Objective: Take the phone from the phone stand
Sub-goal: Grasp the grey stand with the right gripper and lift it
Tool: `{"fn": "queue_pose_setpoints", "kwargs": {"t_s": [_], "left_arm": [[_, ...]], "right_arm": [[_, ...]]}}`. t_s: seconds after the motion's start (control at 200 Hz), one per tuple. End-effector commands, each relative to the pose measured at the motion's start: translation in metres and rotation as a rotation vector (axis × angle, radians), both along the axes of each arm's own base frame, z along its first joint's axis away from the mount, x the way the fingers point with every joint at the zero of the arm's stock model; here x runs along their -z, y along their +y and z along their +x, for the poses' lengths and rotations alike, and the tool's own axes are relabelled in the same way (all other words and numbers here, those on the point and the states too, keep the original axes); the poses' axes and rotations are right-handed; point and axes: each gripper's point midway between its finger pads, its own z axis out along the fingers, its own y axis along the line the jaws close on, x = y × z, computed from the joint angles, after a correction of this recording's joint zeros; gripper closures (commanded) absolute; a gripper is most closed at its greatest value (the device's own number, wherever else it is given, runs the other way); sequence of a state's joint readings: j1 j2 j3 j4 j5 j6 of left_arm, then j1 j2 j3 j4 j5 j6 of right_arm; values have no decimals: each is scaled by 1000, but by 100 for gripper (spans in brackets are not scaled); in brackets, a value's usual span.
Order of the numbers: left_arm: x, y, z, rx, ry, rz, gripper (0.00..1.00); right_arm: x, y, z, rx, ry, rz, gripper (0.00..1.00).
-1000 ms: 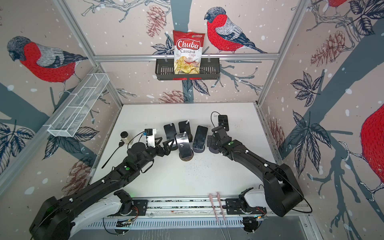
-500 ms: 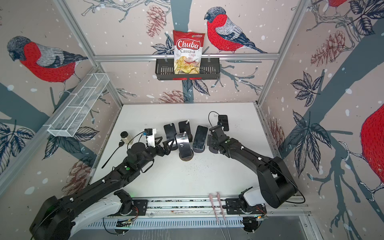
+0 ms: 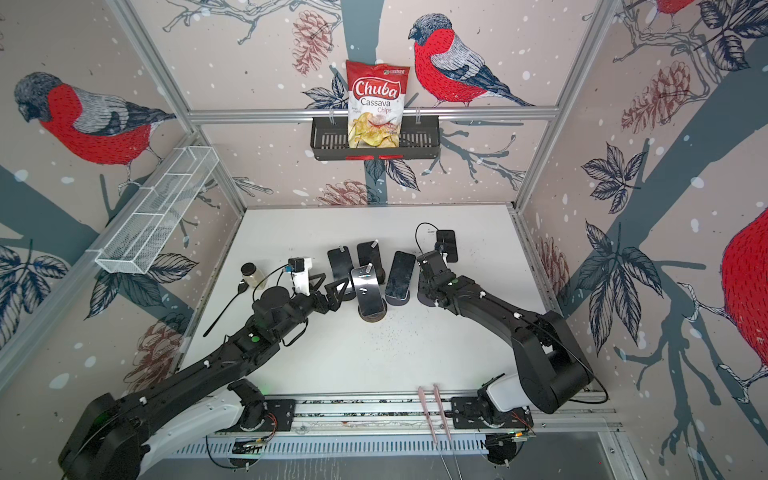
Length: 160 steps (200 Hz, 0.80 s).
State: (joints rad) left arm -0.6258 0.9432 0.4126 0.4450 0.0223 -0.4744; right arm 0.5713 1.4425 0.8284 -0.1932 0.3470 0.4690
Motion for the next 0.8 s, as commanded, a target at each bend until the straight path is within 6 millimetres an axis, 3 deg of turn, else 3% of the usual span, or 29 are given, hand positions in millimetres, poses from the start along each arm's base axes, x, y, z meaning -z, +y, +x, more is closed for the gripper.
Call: {"fn": "queue_pose_setpoints", "kwargs": {"t_s": [0.0, 0.19, 0.44, 0.796], "left_arm": [[-10, -1, 0, 3, -35, -23, 3], [-9, 0, 0, 1, -37, -23, 3], [-6, -1, 1, 2, -32, -14, 3], [-4, 3, 0, -12, -30, -5, 3]], "right_arm": [[-6, -4, 2, 19, -22, -19, 47], [-26, -13, 7, 32, -69, -70, 47], [-56, -26, 29, 53, -137, -147, 47], [-64, -40, 70, 56, -170, -81, 47]]}}
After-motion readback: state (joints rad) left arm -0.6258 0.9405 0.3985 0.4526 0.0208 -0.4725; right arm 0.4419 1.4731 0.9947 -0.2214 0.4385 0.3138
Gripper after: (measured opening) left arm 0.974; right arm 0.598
